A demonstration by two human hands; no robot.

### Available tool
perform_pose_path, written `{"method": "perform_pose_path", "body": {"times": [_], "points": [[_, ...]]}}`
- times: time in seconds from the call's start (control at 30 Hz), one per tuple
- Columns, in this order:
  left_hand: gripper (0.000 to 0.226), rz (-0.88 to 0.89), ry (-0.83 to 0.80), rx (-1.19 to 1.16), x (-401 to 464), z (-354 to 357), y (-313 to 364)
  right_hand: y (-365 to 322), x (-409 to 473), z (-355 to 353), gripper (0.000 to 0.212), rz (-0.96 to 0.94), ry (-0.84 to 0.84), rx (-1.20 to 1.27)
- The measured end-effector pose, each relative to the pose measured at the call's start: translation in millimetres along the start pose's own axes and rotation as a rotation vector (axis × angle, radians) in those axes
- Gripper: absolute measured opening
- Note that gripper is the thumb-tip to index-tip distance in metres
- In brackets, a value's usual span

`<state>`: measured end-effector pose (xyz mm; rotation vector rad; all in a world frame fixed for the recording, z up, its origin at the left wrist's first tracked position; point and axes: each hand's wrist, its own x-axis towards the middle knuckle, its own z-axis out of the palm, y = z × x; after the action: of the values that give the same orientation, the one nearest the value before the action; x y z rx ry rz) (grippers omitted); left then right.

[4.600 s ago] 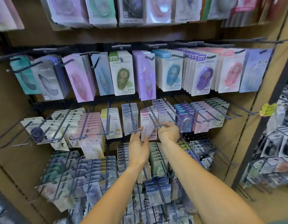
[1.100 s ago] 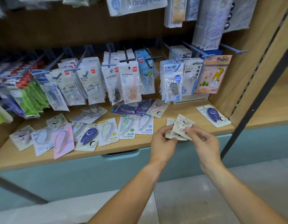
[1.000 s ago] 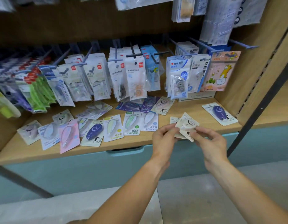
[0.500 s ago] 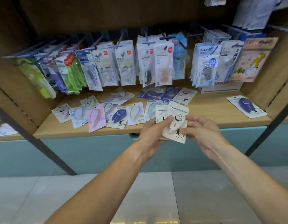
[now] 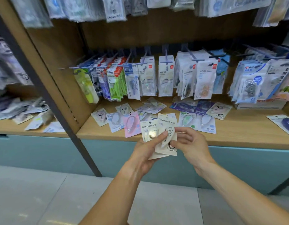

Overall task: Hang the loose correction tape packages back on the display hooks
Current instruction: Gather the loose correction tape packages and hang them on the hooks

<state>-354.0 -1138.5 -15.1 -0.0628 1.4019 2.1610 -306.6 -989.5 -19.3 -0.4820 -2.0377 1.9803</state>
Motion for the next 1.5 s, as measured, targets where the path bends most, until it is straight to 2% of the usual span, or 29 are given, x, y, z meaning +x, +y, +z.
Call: {"method": "perform_pose_path", "body": {"times": [0.17,0.3,0.43,0.57,0.67,0.77,0.9,1.07,1.17,1.2,1.27,1.37,1.5], "points": [[0.035,0.091,0.097,-0.023,1.5,-45.3,22.4,-3.1,10.4,41.7,0.042,-0.074,-0.1,-0.084],[0.041,0.115,0.245,-0.116,1.0,-90.8,38.9,7.7,20.9,72.6,0.041,-0.321,-0.02,-0.408],[0.045,0.176,0.401,-0.224,-0.4,-138.1,47.4,10.8,41.2,114.8,0.049,-0.557,-0.234,-0.796],[0.048,0.175,0.451,-0.272,-0.9,-165.5,49.1,14.3,63.8,151.2,0.061,-0.525,-0.413,-1.121],[0.047,0.15,0.404,-0.263,0.8,-170.7,48.1,22.1,77.3,156.0,0.06,-0.534,-0.39,-1.277],[0.044,0.124,0.334,-0.244,4.6,-162.6,47.1,28.0,84.1,139.9,0.058,-0.527,-0.33,-1.28],[0.041,0.1,0.276,-0.209,11.8,-148.3,44.5,34.8,87.3,107.9,0.074,-0.557,-0.287,-1.261],[0.052,0.068,0.266,-0.203,19.7,-149.0,37.7,40.5,90.2,80.0,0.074,-0.559,-0.205,-1.336],[0.051,0.075,0.275,-0.222,21.8,-155.1,39.1,34.4,82.8,93.1,0.065,-0.649,-0.138,-1.323],[0.049,0.081,0.278,-0.23,21.2,-156.6,39.9,32.7,82.6,103.5,0.059,-0.695,-0.144,-1.301],[0.046,0.091,0.312,-0.243,19.8,-158.6,41.2,25.0,87.3,130.2,0.055,-0.722,-0.264,-1.24],[0.043,0.097,0.347,-0.244,16.9,-160.4,41.1,6.6,105.8,170.2,0.072,-0.608,-0.432,-1.176],[0.038,0.091,0.357,-0.235,15.3,-160.1,40.8,-0.1,121.9,186.4,0.07,-0.404,-0.475,-1.211]]}}
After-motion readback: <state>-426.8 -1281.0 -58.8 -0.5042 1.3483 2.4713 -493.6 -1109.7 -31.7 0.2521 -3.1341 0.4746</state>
